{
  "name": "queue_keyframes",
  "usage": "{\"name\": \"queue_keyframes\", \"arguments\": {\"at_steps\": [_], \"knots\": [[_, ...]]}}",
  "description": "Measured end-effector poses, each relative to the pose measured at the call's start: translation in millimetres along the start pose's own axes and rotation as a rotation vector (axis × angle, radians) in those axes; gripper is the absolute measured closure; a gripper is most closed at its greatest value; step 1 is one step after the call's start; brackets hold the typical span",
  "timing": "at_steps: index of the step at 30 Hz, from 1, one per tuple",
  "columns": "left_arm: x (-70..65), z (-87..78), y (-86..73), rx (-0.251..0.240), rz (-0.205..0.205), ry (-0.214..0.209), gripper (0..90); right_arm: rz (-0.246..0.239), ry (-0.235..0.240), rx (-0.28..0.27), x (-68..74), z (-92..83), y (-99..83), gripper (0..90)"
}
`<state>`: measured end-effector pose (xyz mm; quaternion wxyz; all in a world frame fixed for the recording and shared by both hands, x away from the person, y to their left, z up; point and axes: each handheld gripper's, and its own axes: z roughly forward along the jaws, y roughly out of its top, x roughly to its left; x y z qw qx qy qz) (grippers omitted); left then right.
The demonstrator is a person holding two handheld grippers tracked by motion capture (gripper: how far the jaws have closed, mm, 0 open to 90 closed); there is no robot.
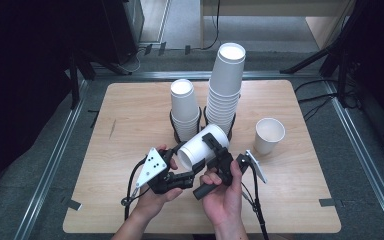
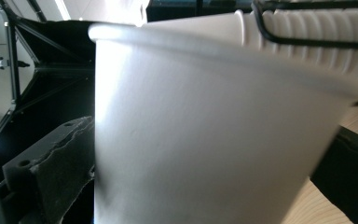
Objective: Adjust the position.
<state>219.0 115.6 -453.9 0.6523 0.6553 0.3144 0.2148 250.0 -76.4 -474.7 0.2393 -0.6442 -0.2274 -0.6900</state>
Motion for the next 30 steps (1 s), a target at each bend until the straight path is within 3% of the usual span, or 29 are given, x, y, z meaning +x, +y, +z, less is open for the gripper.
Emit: {"name": "queue_keyframes", "arguments": {"at_steps": [5,9,20,26,30], "knots": [[1.2,-0.3,0.0,0.001,0.0,0.002,24.2,0.015,0.028,0.019,-0.1,1.8,-0.5,2.2],[2.2,-0.4,0.4,0.0,-0.006,0.002,24.1,0.032,0.004,0.001,0.4,1.3,-1.7,9.8],[4.8,-0.8,2.2,0.018,-0.022,-0.013,21.8,0.001,0.006,-0.03,1.1,-0.2,-6.4,13.5],[11.8,-1.8,3.4,0.031,-0.058,-0.01,9.2,-0.034,0.01,-0.059,0.3,-1.1,-7.7,13.5],[12.5,-2.8,4.9,0.041,-0.055,-0.027,8.1,-0.037,0.015,-0.093,-0.3,-2.0,-4.6,13.5]]}}
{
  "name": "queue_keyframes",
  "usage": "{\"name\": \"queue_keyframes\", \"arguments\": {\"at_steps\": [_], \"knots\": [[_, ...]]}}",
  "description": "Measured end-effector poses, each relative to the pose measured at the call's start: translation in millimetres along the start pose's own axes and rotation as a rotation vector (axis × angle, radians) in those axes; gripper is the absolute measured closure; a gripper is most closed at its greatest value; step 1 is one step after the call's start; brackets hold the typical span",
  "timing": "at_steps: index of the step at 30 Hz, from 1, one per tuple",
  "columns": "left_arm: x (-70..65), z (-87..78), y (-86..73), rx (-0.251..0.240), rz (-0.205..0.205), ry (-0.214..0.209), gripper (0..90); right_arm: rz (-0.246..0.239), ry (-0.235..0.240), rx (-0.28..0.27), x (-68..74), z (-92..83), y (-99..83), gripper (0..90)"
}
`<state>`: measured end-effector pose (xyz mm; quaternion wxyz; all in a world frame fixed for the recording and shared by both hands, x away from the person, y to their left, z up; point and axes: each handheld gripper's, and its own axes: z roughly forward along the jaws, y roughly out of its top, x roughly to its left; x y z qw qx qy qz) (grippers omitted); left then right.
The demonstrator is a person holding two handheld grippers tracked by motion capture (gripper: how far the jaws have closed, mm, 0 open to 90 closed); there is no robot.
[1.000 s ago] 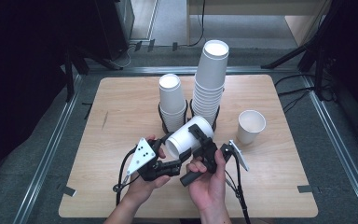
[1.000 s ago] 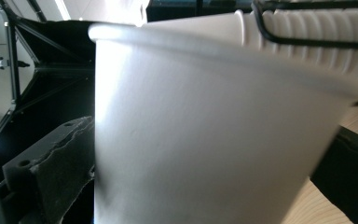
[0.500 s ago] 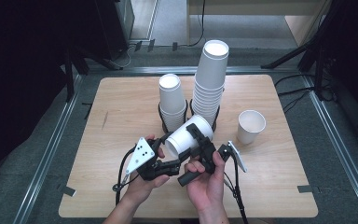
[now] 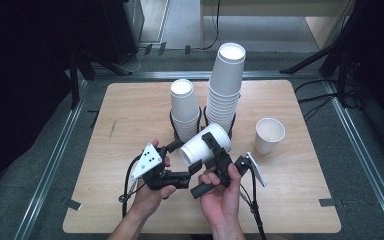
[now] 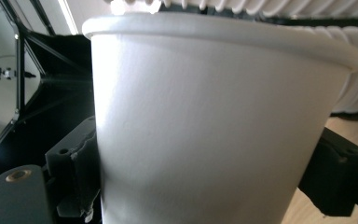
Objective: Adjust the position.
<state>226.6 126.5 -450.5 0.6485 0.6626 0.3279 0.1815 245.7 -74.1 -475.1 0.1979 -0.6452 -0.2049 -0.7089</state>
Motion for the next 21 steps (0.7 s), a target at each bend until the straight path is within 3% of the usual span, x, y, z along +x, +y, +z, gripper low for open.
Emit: {"name": "queue_keyframes", "arguments": {"at_steps": [7,12,21], "knots": [[-1.1,-0.2,1.4,0.013,0.011,-0.024,7.1,-0.032,-0.004,-0.05,2.4,-1.9,6.5,13.6],[0.3,-1.1,1.8,0.02,0.014,-0.026,7.0,-0.082,-0.007,-0.086,5.1,-4.2,11.0,13.6],[1.5,-2.9,3.4,0.017,0.008,-0.032,7.0,-0.126,-0.003,-0.107,5.6,-9.0,13.7,13.6]]}}
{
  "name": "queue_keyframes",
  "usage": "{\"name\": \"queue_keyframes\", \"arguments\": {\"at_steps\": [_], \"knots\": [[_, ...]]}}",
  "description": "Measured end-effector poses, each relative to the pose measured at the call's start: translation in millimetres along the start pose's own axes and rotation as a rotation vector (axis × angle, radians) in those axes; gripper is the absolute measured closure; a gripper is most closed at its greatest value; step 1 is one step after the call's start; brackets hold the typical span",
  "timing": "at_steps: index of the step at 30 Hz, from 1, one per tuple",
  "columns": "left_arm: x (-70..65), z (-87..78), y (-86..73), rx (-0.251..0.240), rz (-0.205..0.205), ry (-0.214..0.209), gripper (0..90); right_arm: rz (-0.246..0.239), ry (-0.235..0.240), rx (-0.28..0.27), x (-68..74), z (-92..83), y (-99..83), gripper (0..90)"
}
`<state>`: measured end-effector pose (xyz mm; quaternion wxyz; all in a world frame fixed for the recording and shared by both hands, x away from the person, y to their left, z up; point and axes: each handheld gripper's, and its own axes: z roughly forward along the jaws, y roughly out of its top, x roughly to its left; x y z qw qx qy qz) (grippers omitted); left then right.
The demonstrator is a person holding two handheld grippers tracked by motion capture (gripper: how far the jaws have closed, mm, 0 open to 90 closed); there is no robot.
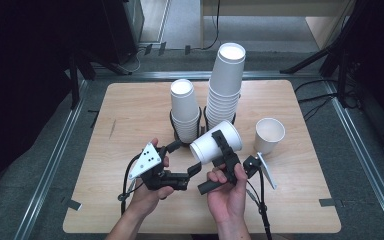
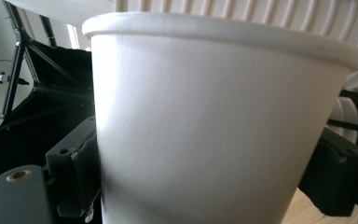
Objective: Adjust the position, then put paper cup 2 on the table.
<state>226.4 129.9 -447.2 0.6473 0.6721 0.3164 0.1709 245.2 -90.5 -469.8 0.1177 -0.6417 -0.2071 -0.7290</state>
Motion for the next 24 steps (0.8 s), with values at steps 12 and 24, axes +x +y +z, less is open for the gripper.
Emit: {"name": "queue_keyframes", "arguments": {"at_steps": [12,24], "knots": [[2.7,-1.0,0.5,0.011,0.0,0.003,7.1,-0.132,0.029,-0.016,6.9,-9.4,10.3,13.6],[10.7,-2.6,5.0,0.009,-0.02,-0.017,7.0,-0.331,-0.076,-0.015,6.2,-11.6,22.6,13.7]]}}
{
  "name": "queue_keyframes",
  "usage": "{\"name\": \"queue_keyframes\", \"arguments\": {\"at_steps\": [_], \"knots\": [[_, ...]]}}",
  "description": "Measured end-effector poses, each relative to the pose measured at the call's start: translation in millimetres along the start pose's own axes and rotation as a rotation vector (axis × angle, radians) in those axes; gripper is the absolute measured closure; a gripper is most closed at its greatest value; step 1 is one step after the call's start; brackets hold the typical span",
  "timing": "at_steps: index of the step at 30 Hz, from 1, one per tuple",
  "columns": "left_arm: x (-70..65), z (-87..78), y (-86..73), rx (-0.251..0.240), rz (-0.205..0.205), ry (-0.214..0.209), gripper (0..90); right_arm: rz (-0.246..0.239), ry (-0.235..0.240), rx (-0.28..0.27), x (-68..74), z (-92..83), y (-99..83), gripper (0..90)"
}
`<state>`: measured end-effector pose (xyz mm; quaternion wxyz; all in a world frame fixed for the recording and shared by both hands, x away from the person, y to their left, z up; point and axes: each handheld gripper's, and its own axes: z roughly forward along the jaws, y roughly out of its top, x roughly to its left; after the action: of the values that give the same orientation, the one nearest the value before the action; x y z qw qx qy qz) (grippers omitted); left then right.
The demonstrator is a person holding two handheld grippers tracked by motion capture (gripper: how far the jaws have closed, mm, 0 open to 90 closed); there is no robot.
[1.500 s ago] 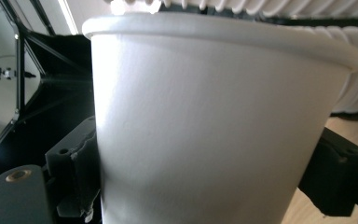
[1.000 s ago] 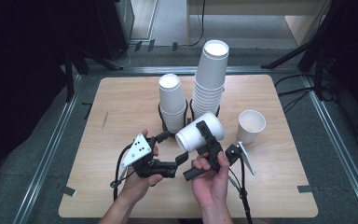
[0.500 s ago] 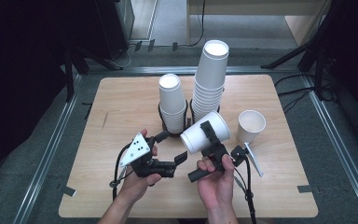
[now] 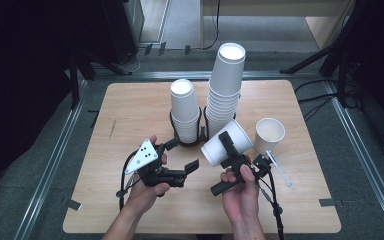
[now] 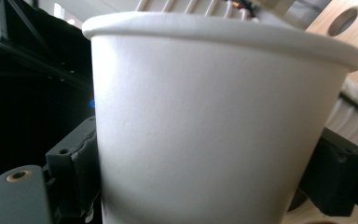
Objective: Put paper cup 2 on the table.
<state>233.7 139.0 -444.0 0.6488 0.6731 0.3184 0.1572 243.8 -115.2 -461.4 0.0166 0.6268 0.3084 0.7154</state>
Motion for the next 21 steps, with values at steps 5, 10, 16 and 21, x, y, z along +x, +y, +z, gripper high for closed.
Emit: {"name": "queue_keyframes", "arguments": {"at_steps": [5,10,16,21], "knots": [[4.4,-2.2,-0.1,0.001,-0.013,0.015,7.0,-0.06,0.008,-0.011,1.0,-2.8,3.7,13.8],[7.4,-2.7,-0.9,0.007,-0.016,0.024,7.0,-0.125,0.016,-0.008,2.6,-3.6,6.2,13.8],[10.6,-3.9,-2.6,0.013,-0.023,0.038,7.0,-0.206,0.032,-0.03,5.3,-7.7,10.6,13.8],[12.5,-2.5,-3.8,0.024,-0.022,0.048,7.1,-0.313,0.024,-0.039,5.5,-10.0,14.5,13.8]]}}
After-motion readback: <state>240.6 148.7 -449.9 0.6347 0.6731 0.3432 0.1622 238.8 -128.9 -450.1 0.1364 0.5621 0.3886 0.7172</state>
